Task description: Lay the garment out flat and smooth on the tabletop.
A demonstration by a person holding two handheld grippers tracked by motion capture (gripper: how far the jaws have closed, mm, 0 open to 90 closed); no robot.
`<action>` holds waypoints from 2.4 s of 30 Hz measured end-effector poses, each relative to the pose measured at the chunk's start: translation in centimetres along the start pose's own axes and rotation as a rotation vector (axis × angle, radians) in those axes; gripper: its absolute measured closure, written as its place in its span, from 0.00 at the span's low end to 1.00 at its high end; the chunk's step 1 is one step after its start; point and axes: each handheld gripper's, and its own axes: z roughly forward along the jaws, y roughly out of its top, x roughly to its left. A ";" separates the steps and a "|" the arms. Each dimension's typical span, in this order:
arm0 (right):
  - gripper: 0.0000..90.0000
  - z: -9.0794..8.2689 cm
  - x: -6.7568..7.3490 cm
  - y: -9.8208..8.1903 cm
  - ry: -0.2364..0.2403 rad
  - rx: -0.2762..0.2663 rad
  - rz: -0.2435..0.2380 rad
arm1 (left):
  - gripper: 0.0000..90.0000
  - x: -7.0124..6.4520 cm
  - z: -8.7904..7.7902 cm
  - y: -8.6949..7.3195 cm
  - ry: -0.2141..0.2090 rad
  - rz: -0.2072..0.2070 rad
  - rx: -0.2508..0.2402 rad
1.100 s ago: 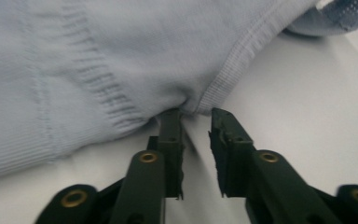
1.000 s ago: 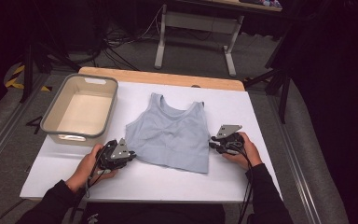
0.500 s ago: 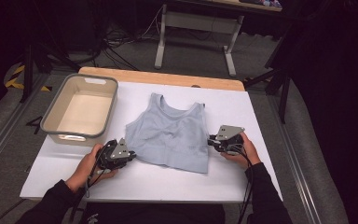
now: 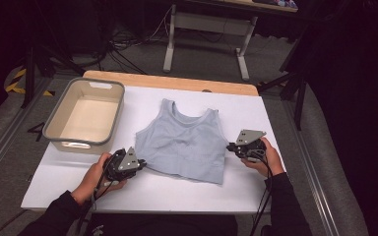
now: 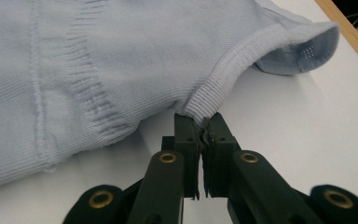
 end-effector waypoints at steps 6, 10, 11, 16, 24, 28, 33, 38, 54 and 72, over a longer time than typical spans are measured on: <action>0.96 0.2 -0.7 -0.7 -0.051 0.036 0.108 | 0.93 -2.4 0.2 0.9 -0.046 0.060 0.016; 0.87 0.5 -1.1 -1.1 -0.093 0.054 0.161 | 0.87 -2.5 -0.4 0.8 -0.047 0.037 -0.023; 0.85 0.5 -1.1 -1.1 -0.101 0.044 0.165 | 0.82 -2.4 -0.6 0.9 -0.041 0.023 -0.041; 0.83 0.5 -1.0 -0.8 -0.164 -0.051 0.235 | 0.66 -1.3 -2.7 1.9 0.023 -0.023 -0.175; 0.70 -0.2 0.3 0.6 -0.158 -0.195 0.297 | 0.55 0.8 -1.0 2.4 0.089 -0.055 -0.190; 0.57 0.9 1.1 0.6 -0.141 -0.165 0.320 | 0.51 2.1 0.6 2.9 0.131 -0.087 -0.167; 0.53 2.3 1.2 -0.3 -0.127 -0.075 0.354 | 0.47 3.8 2.8 3.2 0.164 -0.147 -0.111; 0.56 2.9 0.9 -1.8 -0.110 -0.013 0.425 | 0.39 4.7 4.5 3.3 0.228 -0.130 -0.049; 0.61 0.9 0.1 -3.2 -0.176 -0.155 0.520 | 0.40 6.3 5.7 2.5 0.134 -0.257 -0.003; 0.74 3.8 -0.4 -2.6 -0.079 -0.068 0.502 | 0.89 5.7 5.2 2.7 0.115 -0.202 0.034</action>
